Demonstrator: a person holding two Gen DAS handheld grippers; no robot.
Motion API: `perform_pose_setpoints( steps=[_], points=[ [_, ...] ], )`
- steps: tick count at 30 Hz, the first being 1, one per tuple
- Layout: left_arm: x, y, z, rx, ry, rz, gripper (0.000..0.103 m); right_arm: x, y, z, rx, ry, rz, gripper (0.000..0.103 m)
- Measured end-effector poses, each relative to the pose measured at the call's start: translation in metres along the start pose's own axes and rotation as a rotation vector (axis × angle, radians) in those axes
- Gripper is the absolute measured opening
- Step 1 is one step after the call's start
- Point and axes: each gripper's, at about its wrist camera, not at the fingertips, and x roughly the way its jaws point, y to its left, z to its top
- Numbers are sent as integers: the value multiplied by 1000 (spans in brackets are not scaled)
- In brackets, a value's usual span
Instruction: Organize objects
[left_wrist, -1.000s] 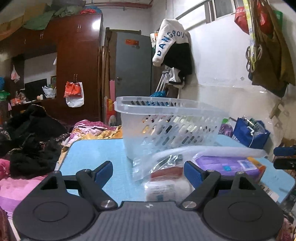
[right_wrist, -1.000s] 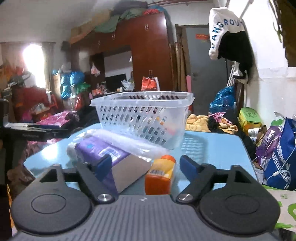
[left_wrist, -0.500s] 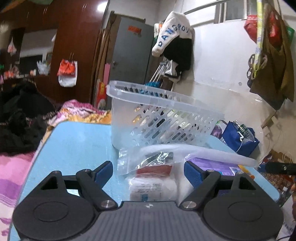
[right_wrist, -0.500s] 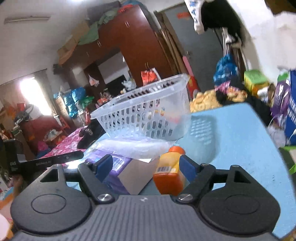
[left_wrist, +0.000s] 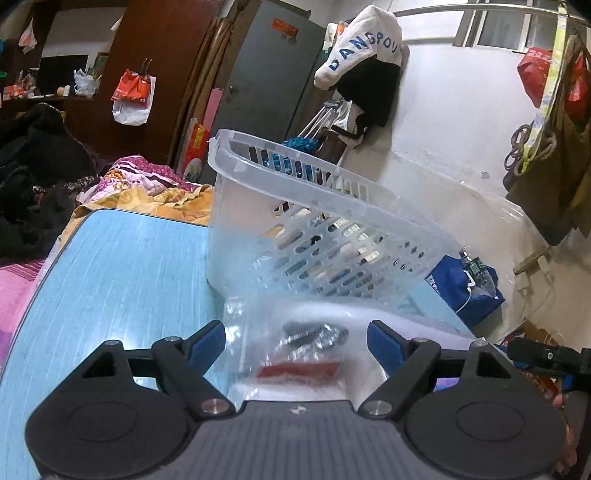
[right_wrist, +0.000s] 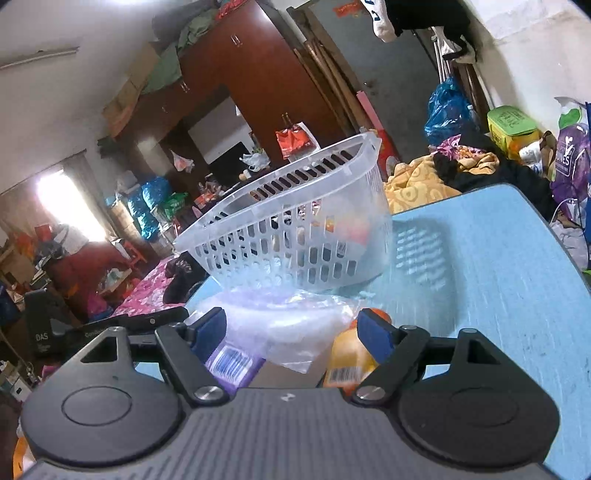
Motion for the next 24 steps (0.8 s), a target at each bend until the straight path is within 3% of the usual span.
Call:
perform_pose_setpoints(
  steps=[4,7,10,14,18,24],
  points=[
    [6,6,4,-28,16,-18,87,4,-4,1,24,11,-2,81],
    [13,6,6,-27,29,-6,85,6,-3,2,21,3,-13,74],
    [14,6,6,-25,33,-7,74,12,0,4,-13,21,-37,65],
    [16,4,5,-20,52,-16,60,13,-1,4,-8,38,-13,62],
    [18,2,2,-5,57,-7,54,15,1,3,-20,53,-3,58],
    [17,3,0,-3,40,5,42,15,7,2,-70,46,4,42]
  ],
)
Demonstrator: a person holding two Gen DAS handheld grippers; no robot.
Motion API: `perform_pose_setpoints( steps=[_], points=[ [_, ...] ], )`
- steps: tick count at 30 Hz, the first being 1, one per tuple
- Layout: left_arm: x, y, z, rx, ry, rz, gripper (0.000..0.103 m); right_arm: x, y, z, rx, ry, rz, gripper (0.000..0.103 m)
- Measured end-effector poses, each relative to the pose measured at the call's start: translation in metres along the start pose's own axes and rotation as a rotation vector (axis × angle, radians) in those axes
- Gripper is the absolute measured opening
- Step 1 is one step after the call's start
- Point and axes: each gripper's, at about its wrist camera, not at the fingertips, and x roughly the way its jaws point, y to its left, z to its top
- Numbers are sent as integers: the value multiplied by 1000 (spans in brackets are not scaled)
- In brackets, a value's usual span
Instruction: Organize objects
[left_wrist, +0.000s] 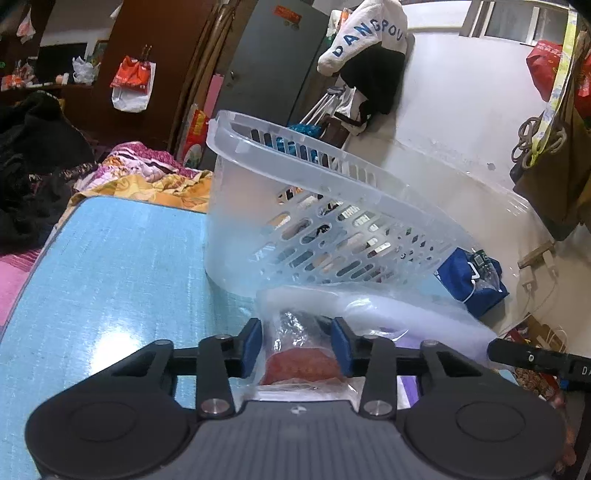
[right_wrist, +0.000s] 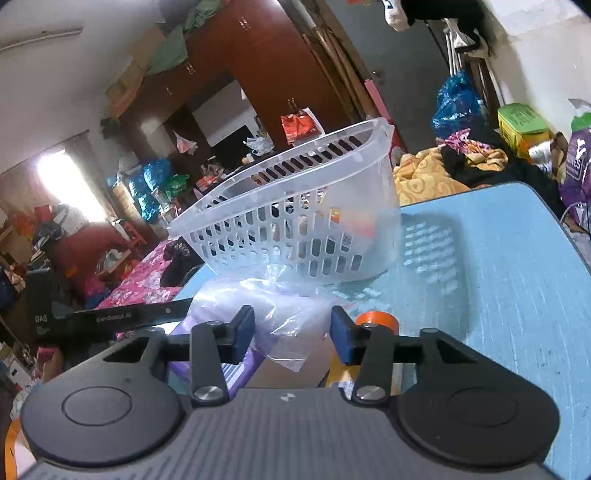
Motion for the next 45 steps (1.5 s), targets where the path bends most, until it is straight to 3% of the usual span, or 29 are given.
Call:
perform_pose_setpoints(
  steps=[2,7,31,37,45],
  points=[
    [-3,-1,-1,11,-12,7,38,-1,3,0,-22,-4,7,30],
    [-12,-6,-1,42,-49,27,30,-4,16,-2,-88,-15,10,20],
    [-51,-19,4,79,-203,22,20,-23,43,12,-192,-88,59,18],
    [-69,-36,27,111,-267,21,20,-35,53,38,-223,-135,69,18],
    [-60,-61,95,153,-347,56,20,-22,58,98,-280,-195,57,18]
  ],
)
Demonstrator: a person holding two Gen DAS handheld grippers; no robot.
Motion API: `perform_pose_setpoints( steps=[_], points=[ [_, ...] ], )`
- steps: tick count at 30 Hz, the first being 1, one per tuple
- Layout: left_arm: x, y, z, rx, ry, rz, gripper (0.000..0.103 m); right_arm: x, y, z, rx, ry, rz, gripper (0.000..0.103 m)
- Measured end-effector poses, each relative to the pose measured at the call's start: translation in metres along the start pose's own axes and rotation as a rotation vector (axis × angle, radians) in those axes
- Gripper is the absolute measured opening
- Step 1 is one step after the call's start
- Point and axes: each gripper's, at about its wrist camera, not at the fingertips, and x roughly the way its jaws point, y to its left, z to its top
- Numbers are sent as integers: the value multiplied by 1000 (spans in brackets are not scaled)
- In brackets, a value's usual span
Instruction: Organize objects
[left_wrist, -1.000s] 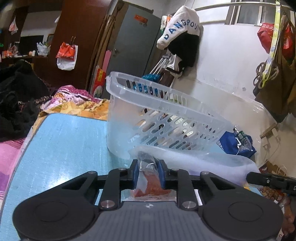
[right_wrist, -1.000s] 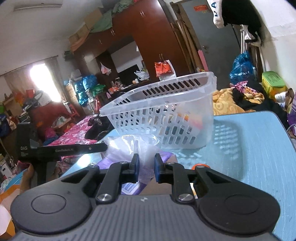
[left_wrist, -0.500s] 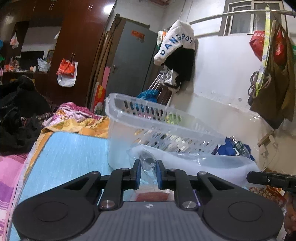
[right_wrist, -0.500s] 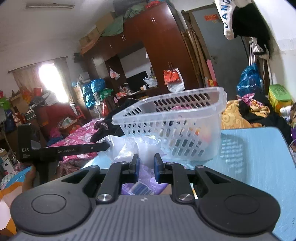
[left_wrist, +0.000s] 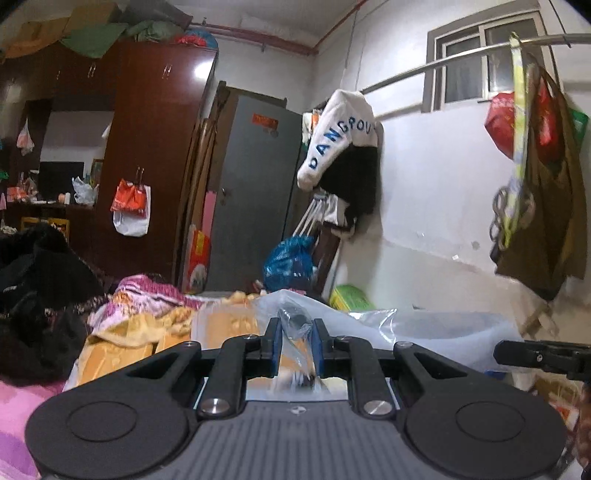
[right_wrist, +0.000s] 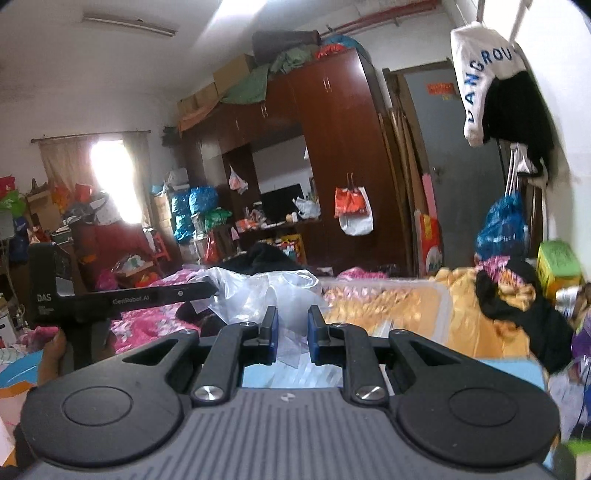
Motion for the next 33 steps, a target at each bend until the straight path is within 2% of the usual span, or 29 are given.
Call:
perform_pose_setpoints(
  steps=[4,8,11,15,16,17,18,19,20,21,23,25,29,33],
  points=[
    [41,3,16,9,43,36,20,31,-26,9,21,35,-27,19],
    [84,11,11,15,127,89,20,66,-47,1,24,109,-72,19],
    [101,12,6,37,172,127,20,89,-54,-7,22,157,-98,19],
    [110,8,5,65,183,157,20,100,-56,-14,6,172,-120,20],
    [112,7,5,77,181,169,22,101,-54,-14,0,175,-135,26],
    [113,2,7,106,173,199,30,102,-54,-14,-4,182,-162,43],
    [114,-4,5,164,161,240,40,102,-58,-12,2,176,-189,53],
    [114,-9,4,206,150,277,63,98,-59,-13,15,164,-211,68],
    [111,-14,2,242,131,305,80,93,-61,-13,37,149,-223,79],
    [105,-16,1,260,106,309,81,86,-64,-13,58,128,-227,82],
    [92,-18,3,244,80,285,81,68,-65,-16,83,85,-259,96],
    [71,-18,3,216,54,236,81,47,-62,-23,96,49,-289,102],
    [14,-22,-18,215,8,164,85,2,-57,-43,141,22,-263,103],
    [-35,-23,-58,228,-40,125,87,-39,-41,-72,98,2,-274,103]
  ],
)
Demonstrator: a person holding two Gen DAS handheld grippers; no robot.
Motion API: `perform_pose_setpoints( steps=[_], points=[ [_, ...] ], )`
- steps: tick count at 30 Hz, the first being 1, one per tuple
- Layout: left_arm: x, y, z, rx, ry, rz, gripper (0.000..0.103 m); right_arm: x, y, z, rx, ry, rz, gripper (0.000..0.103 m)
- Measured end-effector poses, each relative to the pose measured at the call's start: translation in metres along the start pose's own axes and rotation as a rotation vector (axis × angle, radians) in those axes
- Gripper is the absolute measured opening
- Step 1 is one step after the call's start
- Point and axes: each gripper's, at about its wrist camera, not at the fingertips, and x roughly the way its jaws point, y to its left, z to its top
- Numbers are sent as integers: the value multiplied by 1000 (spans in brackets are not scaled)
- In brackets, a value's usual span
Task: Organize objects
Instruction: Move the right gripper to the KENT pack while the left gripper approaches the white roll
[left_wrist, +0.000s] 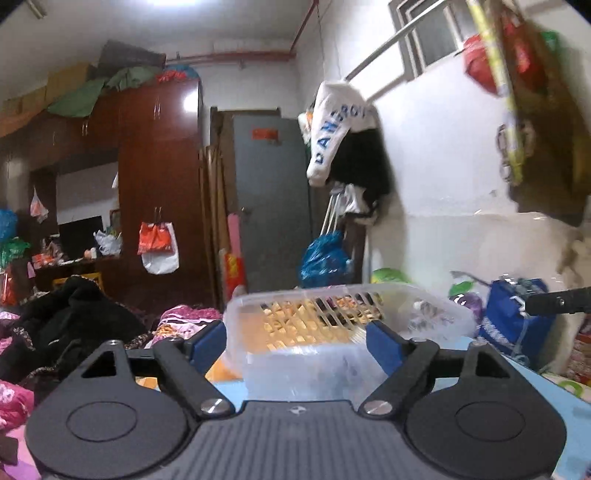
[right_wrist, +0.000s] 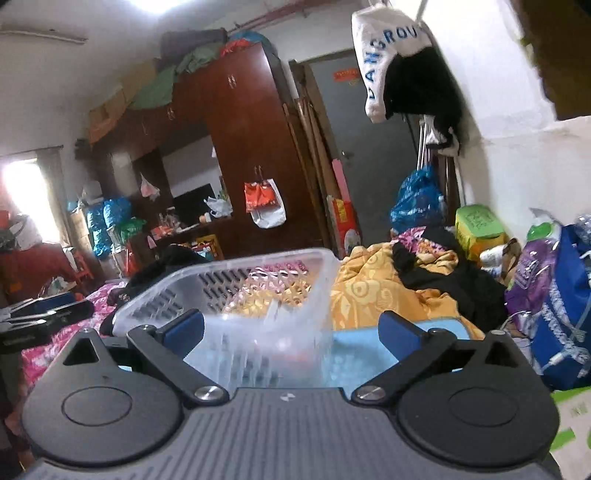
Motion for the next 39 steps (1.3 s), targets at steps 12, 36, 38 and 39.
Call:
perform_pose_setpoints(
  steps=[12,36,38,39],
  points=[
    [-29,0,-65,-40,55,52,88,-43,30,-77,-64,-34,-17,103],
    [4,-14,-108,-54,218,13,88,-22,44,-121,-149,107,7,80],
    [5,-18,-109,-50,227,8,88,-23,45,-122,-159,103,2,73],
    [7,-21,-110,-42,235,1,88,-23,47,-124,-169,103,2,72]
  ],
)
